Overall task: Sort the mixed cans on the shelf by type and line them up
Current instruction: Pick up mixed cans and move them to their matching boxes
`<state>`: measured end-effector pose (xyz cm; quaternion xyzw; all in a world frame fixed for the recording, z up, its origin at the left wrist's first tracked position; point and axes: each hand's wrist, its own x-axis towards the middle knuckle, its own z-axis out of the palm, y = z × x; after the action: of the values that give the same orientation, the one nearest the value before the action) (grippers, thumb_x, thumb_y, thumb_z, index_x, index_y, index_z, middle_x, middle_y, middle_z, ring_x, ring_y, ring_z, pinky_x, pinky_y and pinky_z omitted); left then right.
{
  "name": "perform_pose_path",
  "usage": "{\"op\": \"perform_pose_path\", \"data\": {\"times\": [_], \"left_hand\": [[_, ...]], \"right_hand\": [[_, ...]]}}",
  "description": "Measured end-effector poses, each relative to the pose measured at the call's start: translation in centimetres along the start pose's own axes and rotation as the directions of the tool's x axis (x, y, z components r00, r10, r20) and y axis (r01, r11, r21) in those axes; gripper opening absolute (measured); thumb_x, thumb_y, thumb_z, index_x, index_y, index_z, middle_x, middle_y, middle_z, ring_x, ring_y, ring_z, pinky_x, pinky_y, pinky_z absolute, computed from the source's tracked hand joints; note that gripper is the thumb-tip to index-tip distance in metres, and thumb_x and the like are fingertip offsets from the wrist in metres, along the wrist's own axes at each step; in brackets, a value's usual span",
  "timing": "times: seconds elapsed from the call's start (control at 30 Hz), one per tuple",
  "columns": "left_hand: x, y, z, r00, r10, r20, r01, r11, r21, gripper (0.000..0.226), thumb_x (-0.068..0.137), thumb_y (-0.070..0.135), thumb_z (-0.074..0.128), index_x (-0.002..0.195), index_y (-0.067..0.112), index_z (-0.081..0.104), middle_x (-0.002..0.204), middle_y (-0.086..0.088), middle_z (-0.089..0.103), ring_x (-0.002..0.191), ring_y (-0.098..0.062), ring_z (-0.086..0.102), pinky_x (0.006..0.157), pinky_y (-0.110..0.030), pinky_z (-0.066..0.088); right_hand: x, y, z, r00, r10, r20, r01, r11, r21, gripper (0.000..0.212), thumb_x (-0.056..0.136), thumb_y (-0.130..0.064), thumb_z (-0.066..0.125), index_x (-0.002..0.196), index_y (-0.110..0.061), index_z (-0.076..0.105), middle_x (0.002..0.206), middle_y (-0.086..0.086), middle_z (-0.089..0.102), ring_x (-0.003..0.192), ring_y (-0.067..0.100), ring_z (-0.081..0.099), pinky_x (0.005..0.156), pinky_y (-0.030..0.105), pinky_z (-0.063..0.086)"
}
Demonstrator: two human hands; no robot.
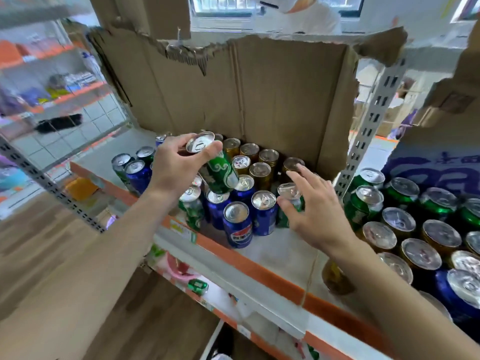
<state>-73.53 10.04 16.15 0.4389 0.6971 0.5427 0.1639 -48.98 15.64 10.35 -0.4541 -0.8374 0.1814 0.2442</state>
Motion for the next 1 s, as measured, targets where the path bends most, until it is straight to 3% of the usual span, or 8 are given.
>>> {"op": "perform_pose_path", "data": {"times": [0.17,0.27,0.33,0.5,0.7,0.8,1.0], "left_hand": [[5.0,-2.1,0.4,0.999,0.037,0.033,-0.038,0.999,0.029,0.071,0.056,0.071,0.081,0.109,0.024,0.073,0.113,0.002,0.068,0.102,-0.01,0.067,0.091,-0.033,0.057],[6.9,-3.4,0.1,0.996,0.049,0.076,-0.054,0.997,0.059,0.067,0.068,0.058,0.083,0.118,0.016,0.069,0.116,0.005,0.061,0.098,-0.001,0.061,0.08,-0.012,0.05],[7.8,-4.3,-0.1,0.992,0.078,0.099,-0.083,0.995,0.055,0.066,0.069,0.056,0.082,0.12,0.016,0.07,0.116,0.005,0.061,0.097,0.001,0.06,0.076,-0.008,0.047],[9.1,-5.7,-0.2,0.976,0.129,0.178,-0.134,0.991,0.019,0.025,0.071,0.051,0.084,0.087,0.044,0.066,0.113,0.001,0.061,0.097,0.001,0.06,0.082,-0.016,0.048],[9.4,-5.8,-0.1,0.961,0.166,0.22,-0.16,0.986,-0.043,0.029,0.068,0.055,0.084,0.088,0.046,0.064,0.112,0.0,0.061,0.102,-0.008,0.061,0.09,-0.029,0.052],[8.8,-4.6,1.1,0.95,0.188,0.249,-0.156,0.978,-0.14,0.048,0.06,0.066,0.078,0.098,0.038,0.069,0.111,0.0,0.063,0.103,-0.008,0.063,0.091,-0.032,0.054],[5.5,-1.0,6.7,0.875,0.279,0.396,-0.199,0.952,-0.231,0.024,0.06,0.07,0.077,0.076,0.055,0.07,0.106,-0.004,0.06,0.101,-0.015,0.064,0.088,-0.042,0.057]], "right_hand": [[2.2,-0.8,1.5,0.997,0.067,-0.043,-0.068,0.997,-0.023,0.062,0.094,-0.045,0.055,0.15,-0.024,0.038,0.159,-0.003,0.03,0.145,0.02,0.024,0.121,0.044,0.018],[3.2,-1.6,2.7,0.993,0.099,-0.061,-0.1,0.995,-0.019,0.061,0.094,-0.044,0.056,0.149,-0.024,0.039,0.159,-0.003,0.031,0.144,0.019,0.025,0.121,0.044,0.018],[3.9,-2.2,3.7,0.991,0.114,-0.074,-0.115,0.993,-0.014,0.06,0.094,-0.044,0.057,0.148,-0.023,0.04,0.158,-0.002,0.032,0.145,0.019,0.026,0.12,0.048,0.019],[4.4,-3.3,5.9,0.983,0.145,-0.111,-0.145,0.989,0.007,0.06,0.092,-0.044,0.058,0.145,-0.021,0.045,0.156,0.0,0.037,0.144,0.023,0.031,0.118,0.054,0.021],[4.4,-4.1,6.0,0.973,0.179,-0.145,-0.18,0.984,0.006,0.061,0.091,-0.048,0.054,0.146,-0.023,0.044,0.156,-0.002,0.037,0.144,0.02,0.03,0.119,0.053,0.02],[3.1,-3.5,5.2,0.967,0.184,-0.176,-0.195,0.98,-0.044,0.06,0.093,-0.044,0.058,0.147,-0.023,0.043,0.156,-0.003,0.037,0.145,0.018,0.03,0.118,0.053,0.021],[-1.7,-0.8,1.1,0.914,0.303,-0.269,-0.34,0.935,-0.101,0.057,0.094,-0.044,0.056,0.146,-0.022,0.044,0.155,0.0,0.038,0.143,0.023,0.032,0.118,0.053,0.022]]}}
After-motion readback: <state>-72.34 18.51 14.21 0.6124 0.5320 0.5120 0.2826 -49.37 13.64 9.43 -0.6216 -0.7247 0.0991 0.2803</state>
